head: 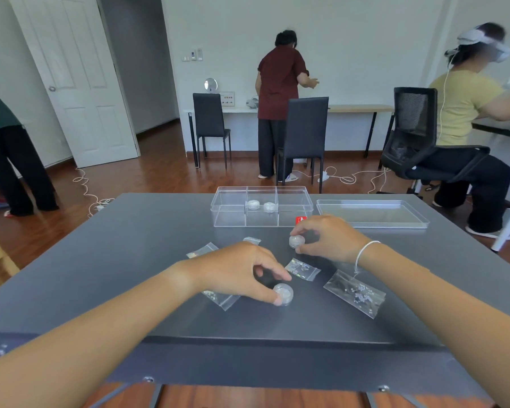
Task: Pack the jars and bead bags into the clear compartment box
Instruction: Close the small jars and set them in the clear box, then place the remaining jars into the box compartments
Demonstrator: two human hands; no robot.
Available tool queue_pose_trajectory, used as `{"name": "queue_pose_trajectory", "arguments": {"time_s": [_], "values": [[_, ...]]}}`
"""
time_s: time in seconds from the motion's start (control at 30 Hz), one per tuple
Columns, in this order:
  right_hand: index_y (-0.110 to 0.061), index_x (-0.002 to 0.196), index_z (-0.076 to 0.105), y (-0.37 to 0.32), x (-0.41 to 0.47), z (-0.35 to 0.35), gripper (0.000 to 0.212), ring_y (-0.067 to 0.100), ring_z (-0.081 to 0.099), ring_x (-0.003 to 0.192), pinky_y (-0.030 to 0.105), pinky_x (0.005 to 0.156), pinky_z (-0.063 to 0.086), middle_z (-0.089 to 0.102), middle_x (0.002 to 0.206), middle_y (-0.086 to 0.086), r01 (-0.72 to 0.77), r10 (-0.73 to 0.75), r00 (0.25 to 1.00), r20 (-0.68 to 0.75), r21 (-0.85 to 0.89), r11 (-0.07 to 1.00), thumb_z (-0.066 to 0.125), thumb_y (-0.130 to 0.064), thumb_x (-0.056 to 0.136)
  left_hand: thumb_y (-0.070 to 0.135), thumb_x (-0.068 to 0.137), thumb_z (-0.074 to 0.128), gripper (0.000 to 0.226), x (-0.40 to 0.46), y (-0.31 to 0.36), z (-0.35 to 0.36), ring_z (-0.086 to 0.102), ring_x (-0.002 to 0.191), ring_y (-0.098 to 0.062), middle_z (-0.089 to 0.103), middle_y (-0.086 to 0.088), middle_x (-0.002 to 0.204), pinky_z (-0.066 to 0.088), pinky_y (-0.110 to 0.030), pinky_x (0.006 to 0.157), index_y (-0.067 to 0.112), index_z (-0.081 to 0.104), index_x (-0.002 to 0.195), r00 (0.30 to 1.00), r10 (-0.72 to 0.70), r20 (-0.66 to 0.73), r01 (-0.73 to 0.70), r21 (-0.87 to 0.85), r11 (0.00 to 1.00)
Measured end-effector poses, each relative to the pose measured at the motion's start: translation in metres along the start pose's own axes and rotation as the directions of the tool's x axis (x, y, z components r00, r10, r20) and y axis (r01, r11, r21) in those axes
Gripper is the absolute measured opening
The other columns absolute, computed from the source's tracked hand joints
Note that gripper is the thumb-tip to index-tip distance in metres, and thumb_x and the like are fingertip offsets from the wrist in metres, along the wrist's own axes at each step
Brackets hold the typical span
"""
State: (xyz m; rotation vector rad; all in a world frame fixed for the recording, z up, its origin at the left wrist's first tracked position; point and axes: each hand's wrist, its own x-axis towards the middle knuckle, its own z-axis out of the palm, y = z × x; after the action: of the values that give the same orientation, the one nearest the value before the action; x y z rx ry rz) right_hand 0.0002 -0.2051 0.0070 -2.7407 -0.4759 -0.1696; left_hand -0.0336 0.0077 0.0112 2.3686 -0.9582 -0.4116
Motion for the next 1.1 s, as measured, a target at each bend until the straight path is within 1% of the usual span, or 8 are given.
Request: {"name": "queue_pose_trajectory", "arguments": {"time_s": [0.13,0.3,0.43,0.57,0.7,0.83,1.0,1.1], "values": [[-0.025,0.105,0.063,-0.001,-0.002,0.007,0.024,0.022,0.051,0.108,0.040,0.099,0.039,0.065,0.116,-0.001,-0.008,0.007,1.000,-0.012,-0.024,1.000,0.063,-0.031,0.081,0.045,0.067,0.071,0.035,-0.002,0.000,0.007,0.050,0.088,-0.005,0.057,0.019,0.100,0.043,-0.023,0.083,0.045,0.063,0.101,1.000,-0.008,-0.001,0.008,0.020,1.000],[-0.025,0.096,0.066,-0.001,-0.001,0.009,0.016,0.020,0.056,0.099,0.040,0.095,0.043,0.068,0.107,-0.002,-0.016,0.017,0.999,-0.041,0.022,1.000,0.060,-0.029,0.083,0.040,0.071,0.071,0.034,0.001,0.001,0.012,0.045,0.079,0.002,0.056,0.015,0.099,0.037,-0.011,0.073,0.041,0.064,0.105,1.000,0.003,-0.028,-0.002,0.029,1.000],[-0.026,0.091,0.066,0.001,0.001,0.011,0.013,0.016,0.057,0.092,0.035,0.091,0.045,0.069,0.099,-0.005,-0.015,0.019,0.998,-0.054,0.063,0.998,0.061,-0.032,0.082,0.038,0.073,0.070,0.033,0.003,0.002,0.007,0.047,0.079,0.000,0.057,0.013,0.098,0.040,-0.017,0.075,0.040,0.065,0.106,0.998,0.003,-0.057,-0.002,0.029,1.000],[-0.025,0.091,0.066,0.004,0.004,0.011,0.013,0.011,0.053,0.084,0.031,0.085,0.044,0.069,0.097,-0.005,-0.013,0.017,0.999,-0.051,0.087,0.996,0.063,-0.033,0.081,0.034,0.073,0.071,0.031,0.007,0.002,-0.013,0.048,0.074,0.001,0.056,0.017,0.090,0.036,-0.005,0.066,0.039,0.066,0.104,0.988,0.010,-0.156,-0.009,0.009,1.000],[-0.025,0.087,0.068,0.005,0.010,0.005,0.009,0.009,0.055,0.084,0.028,0.086,0.044,0.065,0.087,-0.010,-0.012,0.021,0.997,-0.068,0.129,0.992,0.064,-0.030,0.080,0.030,0.074,0.072,0.033,0.014,-0.002,-0.042,0.049,0.070,0.002,0.056,0.018,0.087,0.039,-0.008,0.070,0.036,0.067,0.106,0.965,-0.004,-0.262,-0.004,-0.031,1.000],[-0.032,0.076,0.065,0.002,0.017,-0.009,0.008,-0.017,0.051,0.070,0.000,0.065,0.037,0.059,0.075,-0.020,0.026,-0.005,0.993,-0.117,0.178,0.984,0.063,-0.025,0.080,0.026,0.076,0.071,0.033,0.028,-0.011,-0.077,0.050,0.068,-0.002,0.058,0.009,0.093,0.039,-0.008,0.070,0.029,0.067,0.109,0.918,0.003,-0.397,0.009,0.028,1.000],[-0.026,0.085,0.067,0.001,0.027,-0.022,0.006,-0.016,0.048,0.067,0.011,0.060,0.033,0.058,0.078,-0.020,0.073,-0.039,0.983,-0.178,0.188,0.979,0.065,-0.027,0.080,0.025,0.079,0.068,0.035,0.053,-0.028,-0.103,0.050,0.063,0.023,0.059,0.013,0.091,0.032,0.007,0.064,0.018,0.065,0.114,0.890,-0.028,-0.456,0.069,0.073,0.995],[-0.025,0.084,0.067,-0.001,0.033,-0.027,0.004,-0.024,0.046,0.072,-0.001,0.064,0.036,0.057,0.078,-0.021,0.107,-0.064,0.978,-0.199,0.216,0.971,0.066,-0.027,0.080,0.029,0.080,0.066,0.036,0.069,-0.037,-0.109,0.056,0.074,0.012,0.066,0.007,0.106,0.036,-0.004,0.077,0.021,0.065,0.114,0.906,-0.092,-0.412,0.143,0.093,0.985]]}}
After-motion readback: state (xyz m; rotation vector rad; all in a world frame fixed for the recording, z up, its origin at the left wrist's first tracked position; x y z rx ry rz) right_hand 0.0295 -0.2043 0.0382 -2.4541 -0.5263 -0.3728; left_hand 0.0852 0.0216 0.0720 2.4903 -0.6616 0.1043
